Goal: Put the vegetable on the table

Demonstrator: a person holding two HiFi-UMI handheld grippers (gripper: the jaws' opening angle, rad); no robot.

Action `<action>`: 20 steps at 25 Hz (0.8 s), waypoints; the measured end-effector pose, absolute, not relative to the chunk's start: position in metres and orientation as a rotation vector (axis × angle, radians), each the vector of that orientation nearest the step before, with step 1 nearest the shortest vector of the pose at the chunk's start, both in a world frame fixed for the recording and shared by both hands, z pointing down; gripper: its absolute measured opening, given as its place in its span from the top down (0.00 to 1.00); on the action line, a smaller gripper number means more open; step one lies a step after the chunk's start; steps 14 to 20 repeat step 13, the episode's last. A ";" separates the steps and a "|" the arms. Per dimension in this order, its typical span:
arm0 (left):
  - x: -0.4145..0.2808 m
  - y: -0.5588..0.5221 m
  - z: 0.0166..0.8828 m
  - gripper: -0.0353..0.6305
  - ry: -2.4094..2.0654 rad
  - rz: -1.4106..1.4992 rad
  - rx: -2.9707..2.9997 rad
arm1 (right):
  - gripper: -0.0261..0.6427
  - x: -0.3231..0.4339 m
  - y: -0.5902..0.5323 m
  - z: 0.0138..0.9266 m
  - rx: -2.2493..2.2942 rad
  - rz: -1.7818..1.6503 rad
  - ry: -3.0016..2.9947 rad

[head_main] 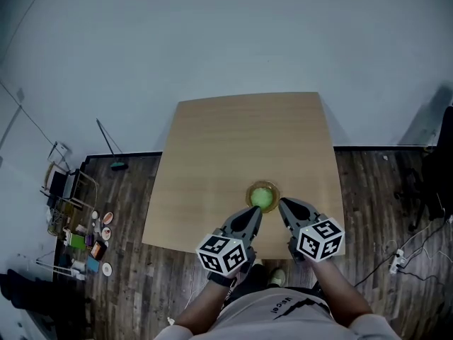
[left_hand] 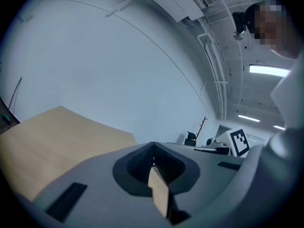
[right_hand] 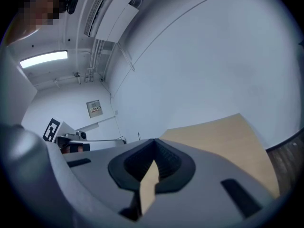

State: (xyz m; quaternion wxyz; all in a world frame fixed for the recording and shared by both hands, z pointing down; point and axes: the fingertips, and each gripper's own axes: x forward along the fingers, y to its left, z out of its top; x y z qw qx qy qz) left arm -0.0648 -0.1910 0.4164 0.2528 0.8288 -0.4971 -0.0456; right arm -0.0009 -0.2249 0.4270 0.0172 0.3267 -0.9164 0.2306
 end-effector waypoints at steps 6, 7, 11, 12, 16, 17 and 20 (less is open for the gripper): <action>-0.058 -0.183 0.415 0.93 -1.370 -0.128 2.258 | 0.94 0.003 -0.216 0.429 0.995 0.708 -2.850; -0.057 -0.182 0.414 0.93 -1.372 -0.128 2.259 | 0.94 0.004 -0.215 0.429 0.993 0.704 -2.851; -0.052 -0.178 0.411 0.93 -1.379 -0.131 2.266 | 0.94 0.008 -0.211 0.426 0.994 0.687 -2.856; -0.051 -0.178 0.410 0.93 -1.381 -0.132 2.267 | 0.94 0.009 -0.211 0.425 0.994 0.682 -2.858; -0.050 -0.177 0.410 0.93 -1.382 -0.133 2.268 | 0.94 0.010 -0.212 0.424 0.994 0.678 -2.860; -0.050 -0.177 0.410 0.93 -1.382 -0.133 2.268 | 0.94 0.010 -0.212 0.424 0.994 0.678 -2.860; -0.050 -0.177 0.410 0.93 -1.382 -0.133 2.268 | 0.94 0.010 -0.212 0.424 0.994 0.678 -2.860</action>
